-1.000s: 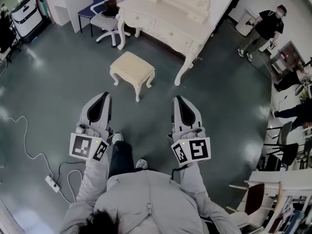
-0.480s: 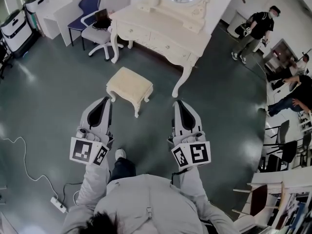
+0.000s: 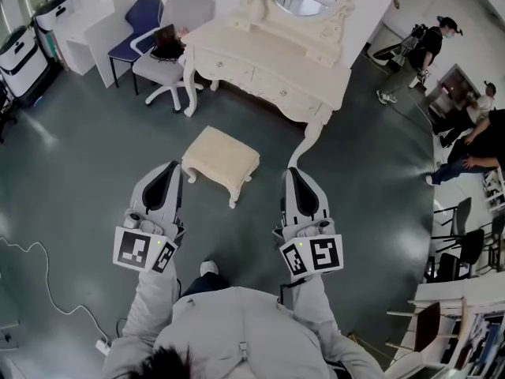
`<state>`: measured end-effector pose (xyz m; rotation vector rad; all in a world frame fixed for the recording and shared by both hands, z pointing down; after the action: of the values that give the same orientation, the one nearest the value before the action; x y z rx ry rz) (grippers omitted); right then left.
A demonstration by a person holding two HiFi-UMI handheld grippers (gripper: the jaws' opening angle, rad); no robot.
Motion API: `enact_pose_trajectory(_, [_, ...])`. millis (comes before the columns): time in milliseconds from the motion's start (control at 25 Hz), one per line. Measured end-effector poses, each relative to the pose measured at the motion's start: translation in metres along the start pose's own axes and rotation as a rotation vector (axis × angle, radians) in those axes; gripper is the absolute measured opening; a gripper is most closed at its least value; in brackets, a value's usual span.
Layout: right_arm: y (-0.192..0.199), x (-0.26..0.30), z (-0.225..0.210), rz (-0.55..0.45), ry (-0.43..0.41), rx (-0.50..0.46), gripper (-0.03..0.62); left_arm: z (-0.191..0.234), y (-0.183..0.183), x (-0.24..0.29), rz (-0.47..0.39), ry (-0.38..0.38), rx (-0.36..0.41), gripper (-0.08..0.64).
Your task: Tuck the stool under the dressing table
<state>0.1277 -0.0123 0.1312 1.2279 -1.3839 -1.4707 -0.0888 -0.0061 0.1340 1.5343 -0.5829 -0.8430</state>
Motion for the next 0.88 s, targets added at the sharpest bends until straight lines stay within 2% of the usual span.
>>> enact_pose_trajectory(240, [0.005, 0.026, 0.022, -0.003, 0.031, -0.013, 0.002, 0.041, 0.002, 0.002, -0.004, 0.030, 0.000, 0.005])
enact_pose_trajectory(400, [0.010, 0.034, 0.031, 0.014, 0.048, -0.036, 0.002, 0.060, 0.010, 0.005, -0.008, 0.041, -0.028, 0.005])
enact_pose_trajectory(880, [0.061, 0.073, 0.017, 0.129, 0.092, -0.035, 0.003, 0.091, 0.065, 0.045, 0.068, 0.079, -0.115, 0.005])
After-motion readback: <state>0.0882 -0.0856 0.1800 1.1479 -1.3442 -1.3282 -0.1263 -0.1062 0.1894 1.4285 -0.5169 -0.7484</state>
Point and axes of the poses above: the fingertips, and each gripper's own axes: x forward along the fingers, z to its left, y out of its underside, the point moved 1 cm from there along -x, backward along the fingers, and after that the axes turned 11 degrees about y, right-handed, at the moved point
